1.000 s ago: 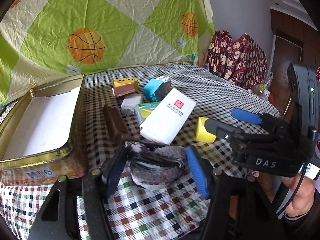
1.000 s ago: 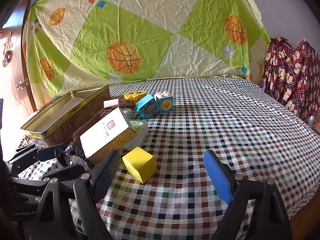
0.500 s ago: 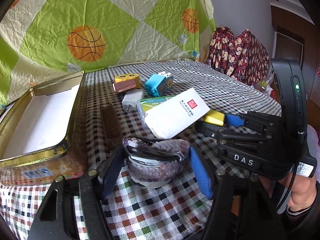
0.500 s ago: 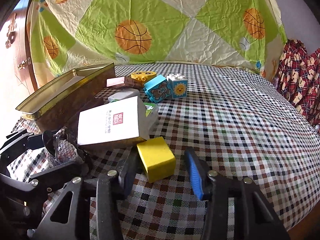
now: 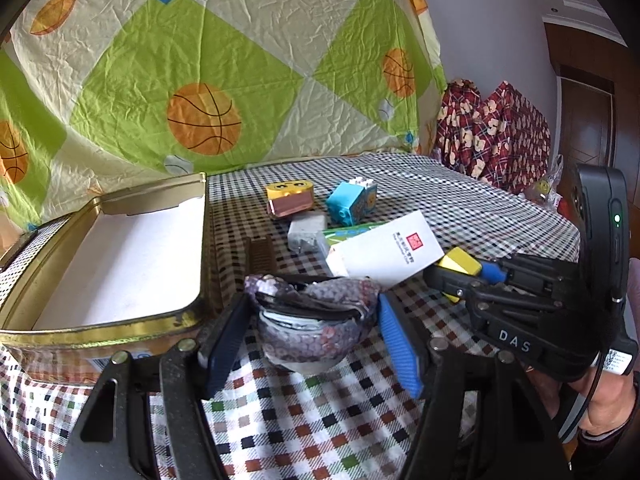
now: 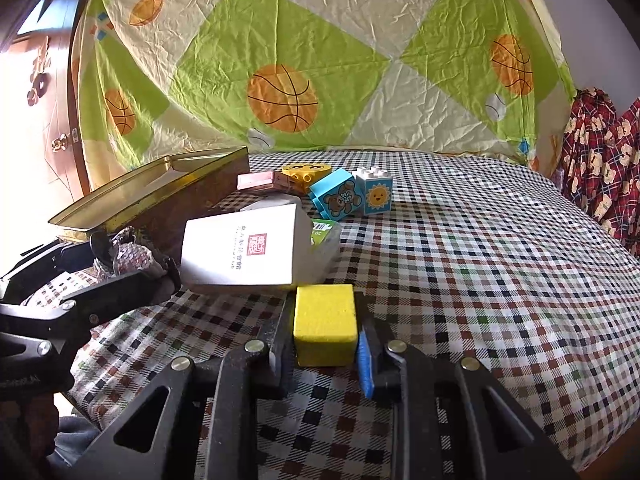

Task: Organize rigid objects
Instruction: 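Grasp the yellow cube with the right gripper while the left gripper holds the pouch, then carry the pouch and yellow cube over the gold tin with both grippers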

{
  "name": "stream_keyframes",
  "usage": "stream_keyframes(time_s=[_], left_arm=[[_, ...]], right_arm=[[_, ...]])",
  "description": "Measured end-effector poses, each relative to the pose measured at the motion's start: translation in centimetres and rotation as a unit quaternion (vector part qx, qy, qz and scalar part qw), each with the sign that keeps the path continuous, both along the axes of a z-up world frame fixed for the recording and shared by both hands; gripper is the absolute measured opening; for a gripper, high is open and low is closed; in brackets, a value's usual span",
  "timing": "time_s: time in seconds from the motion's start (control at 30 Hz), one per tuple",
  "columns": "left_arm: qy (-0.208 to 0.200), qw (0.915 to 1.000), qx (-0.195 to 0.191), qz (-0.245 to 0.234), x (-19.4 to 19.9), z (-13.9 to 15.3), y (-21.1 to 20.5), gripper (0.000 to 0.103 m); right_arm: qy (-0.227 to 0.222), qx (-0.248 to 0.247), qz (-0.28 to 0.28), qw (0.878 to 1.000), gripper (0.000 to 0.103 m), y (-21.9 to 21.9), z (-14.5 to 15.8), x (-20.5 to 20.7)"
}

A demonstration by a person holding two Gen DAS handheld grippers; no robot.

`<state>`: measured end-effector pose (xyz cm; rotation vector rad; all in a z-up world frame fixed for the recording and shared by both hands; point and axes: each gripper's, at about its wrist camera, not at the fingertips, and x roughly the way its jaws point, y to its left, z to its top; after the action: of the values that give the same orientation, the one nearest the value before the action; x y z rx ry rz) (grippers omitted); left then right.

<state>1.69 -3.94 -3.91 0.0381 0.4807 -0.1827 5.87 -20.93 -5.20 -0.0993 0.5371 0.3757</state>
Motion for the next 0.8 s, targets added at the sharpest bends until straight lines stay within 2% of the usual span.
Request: stream_keyframes(time_s=[0.17, 0.37, 0.8], left_arm=[[-0.014, 0.9999, 0.005, 0.007, -0.3, 0.1, 0.3, 0.066], [-0.047, 0.9987, 0.012, 0.019, -1.1, 0.8, 0.5, 0.066], [-0.095, 0.9952, 0.02, 0.014, -2.0, 2.1, 0.7, 0.066]], right_arm=[[-0.012, 0.01, -0.002, 1.0, 0.027, -0.1, -0.1, -0.3], [-0.051, 0.022, -0.001, 0.998, 0.027, -0.3, 0.9, -1.3], [-0.108, 0.039, 0.004, 0.993, 0.027, -0.2, 2.5, -2.2]])
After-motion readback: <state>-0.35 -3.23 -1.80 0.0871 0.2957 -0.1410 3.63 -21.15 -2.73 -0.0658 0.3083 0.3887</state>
